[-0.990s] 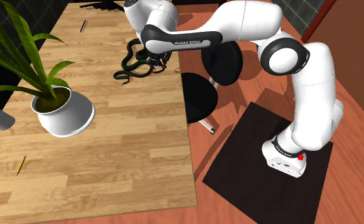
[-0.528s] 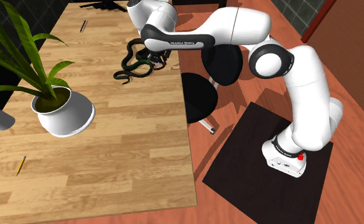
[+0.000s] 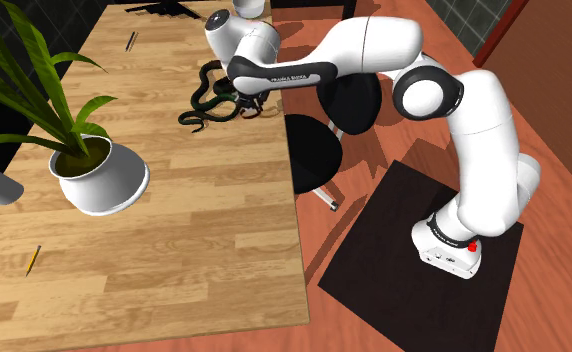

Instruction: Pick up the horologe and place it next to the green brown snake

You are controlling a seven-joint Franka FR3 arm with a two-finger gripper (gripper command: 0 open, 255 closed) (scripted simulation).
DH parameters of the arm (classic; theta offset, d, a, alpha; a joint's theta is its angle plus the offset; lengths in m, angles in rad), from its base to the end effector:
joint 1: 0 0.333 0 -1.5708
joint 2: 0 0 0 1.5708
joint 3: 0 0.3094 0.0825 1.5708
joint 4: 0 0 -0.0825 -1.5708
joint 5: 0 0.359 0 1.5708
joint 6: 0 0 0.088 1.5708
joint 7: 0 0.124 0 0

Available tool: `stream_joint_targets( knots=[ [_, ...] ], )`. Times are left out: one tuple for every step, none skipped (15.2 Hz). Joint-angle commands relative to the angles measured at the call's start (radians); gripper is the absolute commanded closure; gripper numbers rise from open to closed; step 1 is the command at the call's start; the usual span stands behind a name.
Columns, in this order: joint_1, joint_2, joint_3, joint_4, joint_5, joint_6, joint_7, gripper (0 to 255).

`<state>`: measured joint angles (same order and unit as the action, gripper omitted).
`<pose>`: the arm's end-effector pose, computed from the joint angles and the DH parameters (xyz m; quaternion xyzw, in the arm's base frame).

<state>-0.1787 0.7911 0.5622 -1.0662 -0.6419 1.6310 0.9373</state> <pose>0.7088 0.0743 0.3779 0.9477 -0.2882 0.0201 0.1356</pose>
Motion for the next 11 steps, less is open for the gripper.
stream_joint_targets(
  knots=[
    [-0.001, 0.009, -0.002, -0.013, -0.004, 0.019, 0.008, 255],
    [-0.003, 0.011, -0.003, -0.023, -0.005, 0.030, 0.012, 255],
    [-0.006, 0.013, -0.003, -0.034, -0.007, 0.041, 0.016, 255],
    [-0.008, 0.015, -0.004, -0.043, -0.009, 0.052, 0.021, 255],
    [-0.009, 0.018, -0.005, -0.052, -0.010, 0.062, 0.025, 255],
    [-0.011, 0.021, -0.006, -0.061, -0.012, 0.072, 0.029, 255],
    [-0.013, 0.024, -0.007, -0.069, -0.014, 0.082, 0.033, 255],
    [-0.013, 0.027, -0.008, -0.075, -0.016, 0.089, 0.035, 255],
    [-0.014, 0.027, -0.008, -0.075, -0.016, 0.090, 0.035, 255],
    [-0.013, 0.027, -0.008, -0.075, -0.016, 0.089, 0.035, 255],
    [-0.013, 0.027, -0.008, -0.075, -0.016, 0.089, 0.035, 255]
  ],
)
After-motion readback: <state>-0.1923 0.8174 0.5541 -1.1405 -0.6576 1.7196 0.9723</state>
